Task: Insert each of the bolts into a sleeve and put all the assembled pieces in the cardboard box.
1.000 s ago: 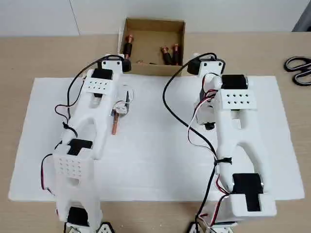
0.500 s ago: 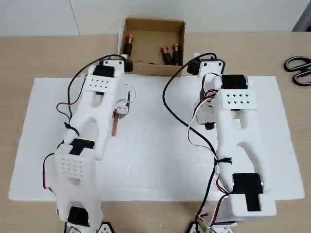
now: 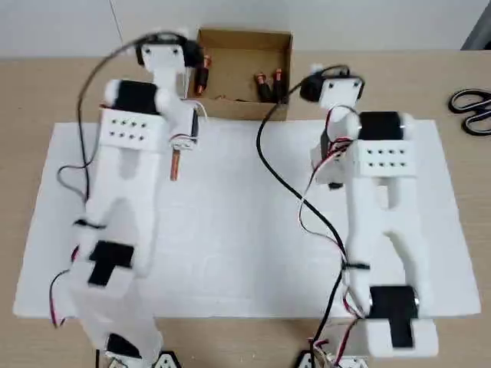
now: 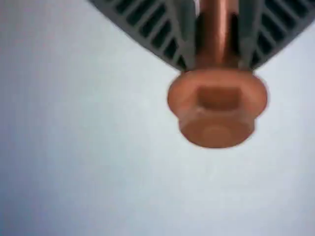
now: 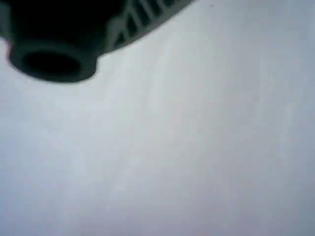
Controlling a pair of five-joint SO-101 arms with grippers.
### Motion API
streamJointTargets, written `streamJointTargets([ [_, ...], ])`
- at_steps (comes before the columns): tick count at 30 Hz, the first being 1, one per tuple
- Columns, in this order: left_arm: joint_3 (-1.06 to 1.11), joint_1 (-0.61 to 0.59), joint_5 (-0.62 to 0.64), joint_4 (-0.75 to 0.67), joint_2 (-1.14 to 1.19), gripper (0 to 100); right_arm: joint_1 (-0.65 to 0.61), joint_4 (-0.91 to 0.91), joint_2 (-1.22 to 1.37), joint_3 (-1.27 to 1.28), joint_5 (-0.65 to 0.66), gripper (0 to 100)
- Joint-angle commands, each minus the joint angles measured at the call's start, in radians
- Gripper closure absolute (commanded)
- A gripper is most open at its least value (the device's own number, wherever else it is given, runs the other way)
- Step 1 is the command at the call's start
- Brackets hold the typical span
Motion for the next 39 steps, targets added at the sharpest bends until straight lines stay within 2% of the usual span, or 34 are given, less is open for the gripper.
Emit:
streamJointTargets([
  [1, -0.045, -0.012, 0.002, 0.012, -0.215, 99, -0.035, 0.048, -0.17, -0.068, 0.011, 99.5],
  [6, -0.024, -0.006, 0.002, 0.012, -0.393, 99, -0.094, 0.076, -0.346, -0.06, 0.003, 99.5],
  [16, 0.163, -0.005, 0.0, 0.005, -0.692, 99, -0.099, 0.036, -0.516, 0.123, 0.002, 99.5],
  [26, 0.423, -0.002, 0.0, -0.11, -0.868, 99, -0.101, -0.219, -0.633, 0.41, 0.0, 99.5],
  [31, 0.506, 0.066, 0.0, -0.173, -0.999, 99, -0.105, -0.372, -0.725, 0.597, 0.002, 99.5],
  [39, 0.845, 0.1, 0.0, -0.414, -1.109, 99, -0.125, -0.656, -0.8, 0.876, 0.0, 99.5],
])
